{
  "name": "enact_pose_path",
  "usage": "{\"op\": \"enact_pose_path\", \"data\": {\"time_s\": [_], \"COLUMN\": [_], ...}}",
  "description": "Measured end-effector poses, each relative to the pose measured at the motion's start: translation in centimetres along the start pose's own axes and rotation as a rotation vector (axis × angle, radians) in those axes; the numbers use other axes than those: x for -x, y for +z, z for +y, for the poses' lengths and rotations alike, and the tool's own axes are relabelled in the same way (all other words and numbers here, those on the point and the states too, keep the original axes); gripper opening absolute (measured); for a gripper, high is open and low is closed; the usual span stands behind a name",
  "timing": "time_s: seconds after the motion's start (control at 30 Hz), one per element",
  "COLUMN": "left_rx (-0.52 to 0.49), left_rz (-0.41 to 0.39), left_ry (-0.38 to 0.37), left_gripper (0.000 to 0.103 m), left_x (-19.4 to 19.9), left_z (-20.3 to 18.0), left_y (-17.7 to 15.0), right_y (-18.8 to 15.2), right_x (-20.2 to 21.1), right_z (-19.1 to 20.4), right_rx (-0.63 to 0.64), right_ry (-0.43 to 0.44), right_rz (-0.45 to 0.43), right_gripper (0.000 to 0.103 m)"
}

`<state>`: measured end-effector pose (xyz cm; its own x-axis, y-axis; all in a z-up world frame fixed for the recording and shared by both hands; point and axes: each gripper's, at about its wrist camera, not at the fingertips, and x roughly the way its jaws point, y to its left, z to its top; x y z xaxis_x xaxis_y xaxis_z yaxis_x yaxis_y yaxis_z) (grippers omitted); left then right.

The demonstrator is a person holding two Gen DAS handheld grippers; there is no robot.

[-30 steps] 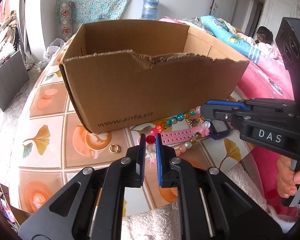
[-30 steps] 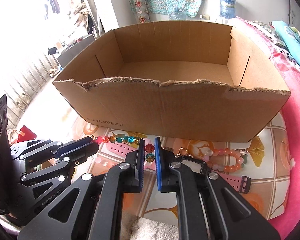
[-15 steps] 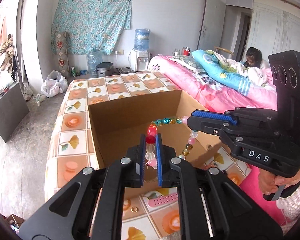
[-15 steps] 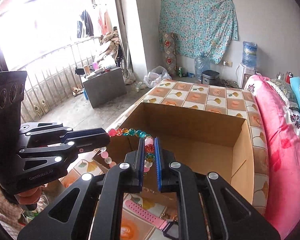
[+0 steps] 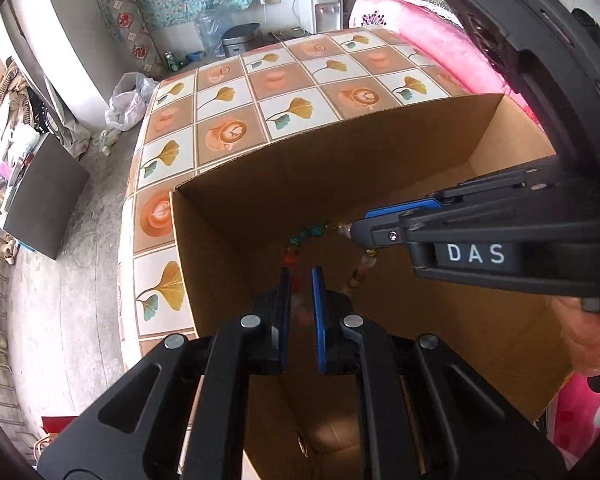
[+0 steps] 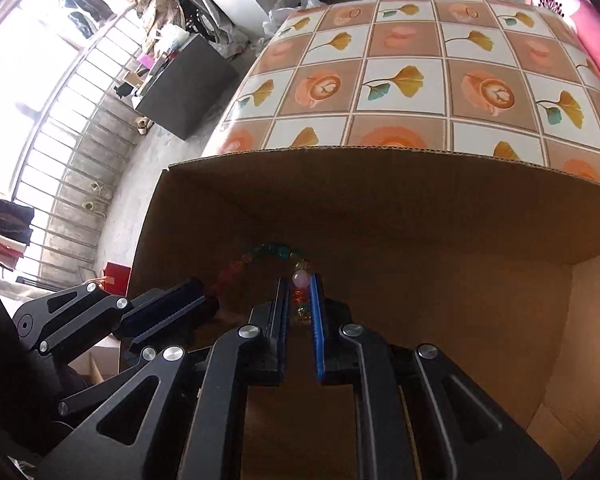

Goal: Organize jewelry

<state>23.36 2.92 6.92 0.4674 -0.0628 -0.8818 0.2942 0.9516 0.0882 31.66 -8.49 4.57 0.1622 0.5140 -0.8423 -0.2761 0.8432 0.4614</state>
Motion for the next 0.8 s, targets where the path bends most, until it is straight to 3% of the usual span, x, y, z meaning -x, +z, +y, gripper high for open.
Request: {"op": "enact_pose_path", "data": {"time_s": [0.03,0.13,0.3,0.37,0.4,0.47,0.63,0.7,0.8], "left_rx": [0.006,0.038,0.087,0.091,0.098,0.121,0.199,0.255,0.312], "left_rz": [-0.003,-0.058,-0.189,-0.257,-0.292,-0.351,-0.417,-0.415,-0.325], "left_ry": [-0.002,-0.012,-0.041,-0.072,-0.100,-0.157,-0.176,-0.187,-0.208], "left_gripper": [0.022,0.029,0.047,0.061,0.073,0.083,0.089,0.090,0.090], "left_x": [0.1,1.4,5.9,8.5,9.7,11.8,14.5,14.3,12.0], "left_z": [0.1,0.4,1.0,1.1,1.2,1.3,0.5,0.0,-1.1], "left_y": [0.0,-0.2,-2.0,-3.7,-4.6,-6.8,-12.9,-15.3,-18.4], "right_y": [0.2,0.1,-2.4,-4.5,-5.9,-8.7,-16.1,-19.3,-23.7], "right_x": [-0.3,0.3,6.0,9.6,11.5,14.2,19.9,21.2,21.5], "right_z": [-0.1,-0.1,0.7,1.2,1.6,2.4,4.1,4.5,4.3], "right_rx": [-0.009,0.005,0.053,0.091,0.116,0.166,0.202,0.212,0.182], "right_ry": [-0.010,-0.007,-0.001,-0.017,-0.037,-0.099,-0.267,-0.388,-0.594], "right_rz": [0.001,-0.041,-0.202,-0.300,-0.352,-0.435,-0.616,-0.702,-0.769], "right_gripper": [0.011,0.011,0.013,0.022,0.034,0.059,0.093,0.097,0.097]}}
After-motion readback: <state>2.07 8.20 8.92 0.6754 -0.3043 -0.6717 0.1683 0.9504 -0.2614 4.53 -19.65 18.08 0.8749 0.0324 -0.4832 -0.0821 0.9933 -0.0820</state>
